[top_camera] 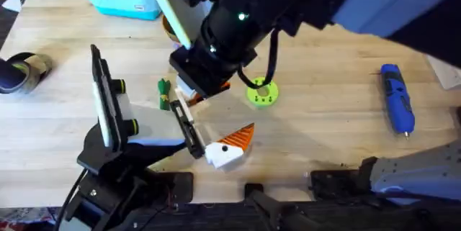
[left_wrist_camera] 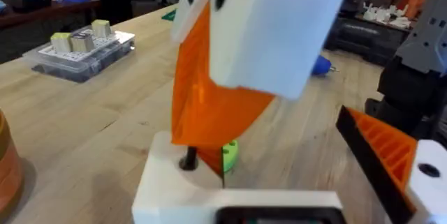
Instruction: Pick up the gripper from the table and insert it into the empty holder that is missing its gripper. Then pick up a screw, insert it into the mounting hole, and use the screwdriver to tighten it. Finally, clean up the table by picking up the vegetable and placing it into the bucket.
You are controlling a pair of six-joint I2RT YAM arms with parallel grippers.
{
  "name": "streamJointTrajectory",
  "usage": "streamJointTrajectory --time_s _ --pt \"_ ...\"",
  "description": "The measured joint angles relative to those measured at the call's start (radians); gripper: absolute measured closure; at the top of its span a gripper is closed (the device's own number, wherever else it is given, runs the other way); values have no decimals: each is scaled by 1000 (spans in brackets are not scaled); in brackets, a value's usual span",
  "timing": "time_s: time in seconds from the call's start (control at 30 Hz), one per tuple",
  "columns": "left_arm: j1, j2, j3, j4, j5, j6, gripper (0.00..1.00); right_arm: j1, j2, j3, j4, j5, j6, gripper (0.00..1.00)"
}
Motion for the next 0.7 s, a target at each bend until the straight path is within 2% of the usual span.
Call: streamJointTrajectory --time_s 0.47,0.5,0.57,0.63,0.7 --pt "0 0 0 -1 3 -1 13 0 37 1 16 13 -10 977" --pt "0 0 0 -1 3 0 13 0 37 1 21 16 -11 930" --pt "0 0 0 -1 4 0 13 0 37 1 28 26 -15 774" --pt "0 0 0 -1 4 0 15 0 37 1 28 30 -16 713" --pt "0 0 0 -1 4 0 15 0 37 1 28 34 -15 579"
